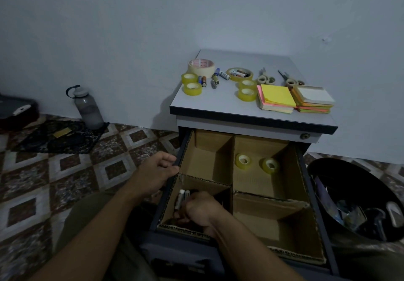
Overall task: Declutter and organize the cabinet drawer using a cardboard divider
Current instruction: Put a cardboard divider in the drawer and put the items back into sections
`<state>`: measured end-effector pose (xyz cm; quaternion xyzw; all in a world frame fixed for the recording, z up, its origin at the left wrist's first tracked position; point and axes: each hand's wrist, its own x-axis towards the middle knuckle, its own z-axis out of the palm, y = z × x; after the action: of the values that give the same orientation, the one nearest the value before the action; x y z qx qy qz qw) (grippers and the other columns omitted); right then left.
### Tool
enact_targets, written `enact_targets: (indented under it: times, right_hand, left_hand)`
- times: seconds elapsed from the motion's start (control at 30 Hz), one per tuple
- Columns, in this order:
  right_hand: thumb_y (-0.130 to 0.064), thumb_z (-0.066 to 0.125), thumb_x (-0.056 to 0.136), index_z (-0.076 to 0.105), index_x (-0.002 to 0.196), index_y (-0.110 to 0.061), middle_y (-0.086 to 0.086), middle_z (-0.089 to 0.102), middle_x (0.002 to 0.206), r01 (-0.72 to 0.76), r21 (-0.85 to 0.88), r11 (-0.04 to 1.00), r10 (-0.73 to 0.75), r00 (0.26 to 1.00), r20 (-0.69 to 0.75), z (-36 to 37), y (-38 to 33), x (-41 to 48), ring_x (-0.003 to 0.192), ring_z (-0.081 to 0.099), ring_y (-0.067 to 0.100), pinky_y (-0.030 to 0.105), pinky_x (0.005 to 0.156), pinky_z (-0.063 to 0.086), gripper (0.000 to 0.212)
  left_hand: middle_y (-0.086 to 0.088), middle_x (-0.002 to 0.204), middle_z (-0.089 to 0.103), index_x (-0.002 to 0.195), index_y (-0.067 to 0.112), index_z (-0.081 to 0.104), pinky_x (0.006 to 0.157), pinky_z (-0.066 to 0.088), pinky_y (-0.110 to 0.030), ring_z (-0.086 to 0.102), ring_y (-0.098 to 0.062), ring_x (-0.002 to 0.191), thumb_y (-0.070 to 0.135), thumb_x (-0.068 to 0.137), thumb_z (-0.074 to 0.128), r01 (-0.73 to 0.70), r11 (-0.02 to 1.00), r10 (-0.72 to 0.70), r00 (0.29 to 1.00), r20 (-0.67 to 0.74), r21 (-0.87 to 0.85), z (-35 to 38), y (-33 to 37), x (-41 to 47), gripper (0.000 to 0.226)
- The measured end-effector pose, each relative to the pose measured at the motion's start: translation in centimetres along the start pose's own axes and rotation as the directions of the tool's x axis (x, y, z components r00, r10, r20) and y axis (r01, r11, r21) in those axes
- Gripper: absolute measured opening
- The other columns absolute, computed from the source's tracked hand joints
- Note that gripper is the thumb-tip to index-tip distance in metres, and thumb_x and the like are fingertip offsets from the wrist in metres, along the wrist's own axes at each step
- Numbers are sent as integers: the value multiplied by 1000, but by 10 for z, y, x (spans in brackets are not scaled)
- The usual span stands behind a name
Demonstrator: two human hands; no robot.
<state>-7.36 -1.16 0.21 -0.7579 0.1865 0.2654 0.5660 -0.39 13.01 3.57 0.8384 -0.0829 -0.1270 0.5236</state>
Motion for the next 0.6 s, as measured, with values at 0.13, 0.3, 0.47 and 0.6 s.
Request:
enact_targets:
  times: [0.13, 0.3, 0.47, 0.6]
  right_hand:
    - [-13, 46, 95, 53, 135, -1, 4, 50, 142, 109, -152, 982, -109, 994, 13, 3, 2, -3, 130, 44, 13, 22, 111, 34, 43]
    - [-14, 44, 92, 49, 140, -3, 14, 34, 157, 184, -347, 920, -153, 981, 116, -10, 2, -13, 147, 28, 25, 23, 109, 30, 50]
    - [-19, 50, 92, 57, 132, -2, 16, 49, 146, 188, -419, 888, -133, 979, 157, -17, 1, -16, 135, 45, 28, 28, 99, 42, 45]
    - [-25, 52, 88, 47, 142, -1, 17, 39, 154, 237, -459, 857, -178, 970, 168, -12, -8, -26, 144, 33, 29, 31, 113, 33, 59]
  left_hand:
    - [-2, 104, 65, 108, 26, 63, 78, 47, -28, 63, -15, 100, 24, 92, 69, -1, 1000, 1, 1000, -1, 0, 0, 0, -1, 18]
    - [0, 105, 63, 108, 26, 63, 73, 46, -26, 62, -12, 97, 23, 92, 68, 4, 1000, -4, 1000, -17, 8, 2, 4, -2, 17]
    - [0, 104, 62, 107, 25, 63, 70, 45, -25, 62, -11, 94, 23, 92, 68, -3, 1000, 3, 1000, -26, 26, 2, 7, -4, 16]
    - [2, 105, 62, 105, 30, 63, 75, 46, -29, 62, -14, 98, 26, 91, 68, -1, 999, 2, 1000, -23, 38, 0, 6, -3, 15]
